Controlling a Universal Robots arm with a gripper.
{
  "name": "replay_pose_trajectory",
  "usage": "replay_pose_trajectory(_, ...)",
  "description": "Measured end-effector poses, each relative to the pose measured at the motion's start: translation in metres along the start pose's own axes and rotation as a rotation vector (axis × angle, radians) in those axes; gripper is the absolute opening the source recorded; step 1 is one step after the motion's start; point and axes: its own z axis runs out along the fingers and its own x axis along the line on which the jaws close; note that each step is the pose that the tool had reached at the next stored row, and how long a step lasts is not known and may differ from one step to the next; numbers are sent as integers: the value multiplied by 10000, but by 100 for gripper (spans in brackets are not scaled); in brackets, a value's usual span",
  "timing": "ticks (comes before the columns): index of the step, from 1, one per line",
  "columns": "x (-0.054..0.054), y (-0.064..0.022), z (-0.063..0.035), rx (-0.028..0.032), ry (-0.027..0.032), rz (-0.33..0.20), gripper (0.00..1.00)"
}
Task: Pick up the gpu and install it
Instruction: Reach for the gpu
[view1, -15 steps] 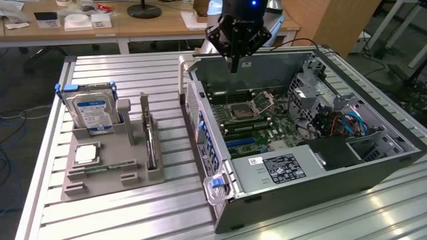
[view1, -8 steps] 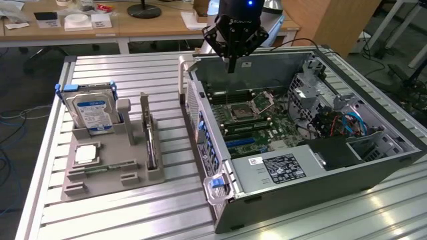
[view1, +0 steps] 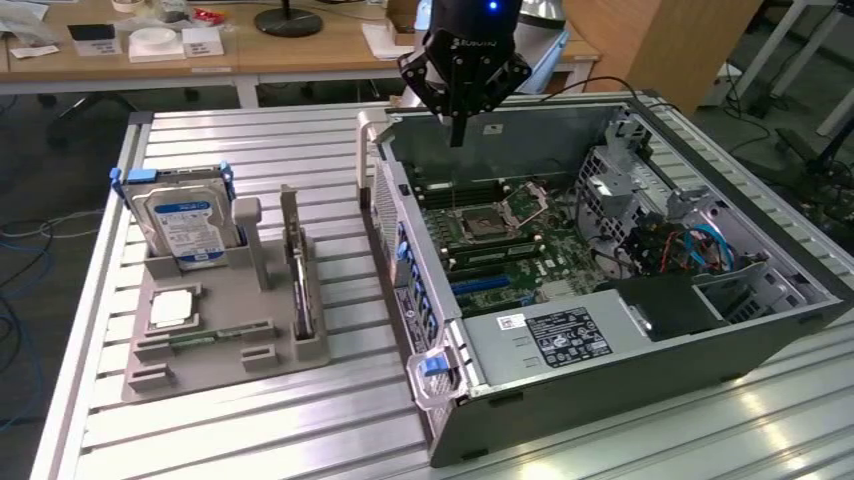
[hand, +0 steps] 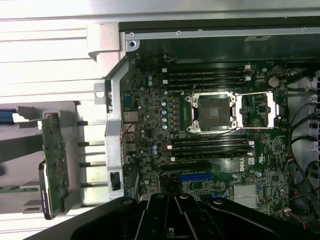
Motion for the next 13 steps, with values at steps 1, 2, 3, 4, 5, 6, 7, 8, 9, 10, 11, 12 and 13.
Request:
replay_pose_trajectory(1,10,-1,0,1,0,0,11)
replay_pose_trajectory(2,19,-1,0,0,0,0,11)
replay_pose_trajectory(3,30,-2,-1,1,0,0,11)
replay_pose_trajectory(4,40,-3,-1,0,0,0,11)
replay_pose_trajectory(5,50,-4,-1,0,0,1,11)
replay_pose_trajectory(6,60,-4,-1,0,-1,1,11)
replay_pose_trajectory(7,69,-5,-1,0,0,1,11)
replay_pose_trajectory(8,78,-6,-1,0,0,1,11)
replay_pose_trajectory(9,89,-6,-1,0,0,1,11)
replay_pose_trajectory(10,98,-7,-1,0,-1,1,11)
replay_pose_trajectory(11,107,-8,-2,0,0,1,11)
replay_pose_trajectory(12,116,-9,-2,0,0,1,11)
replay_pose_trajectory(13,124,-9,-2,0,-1,0,11)
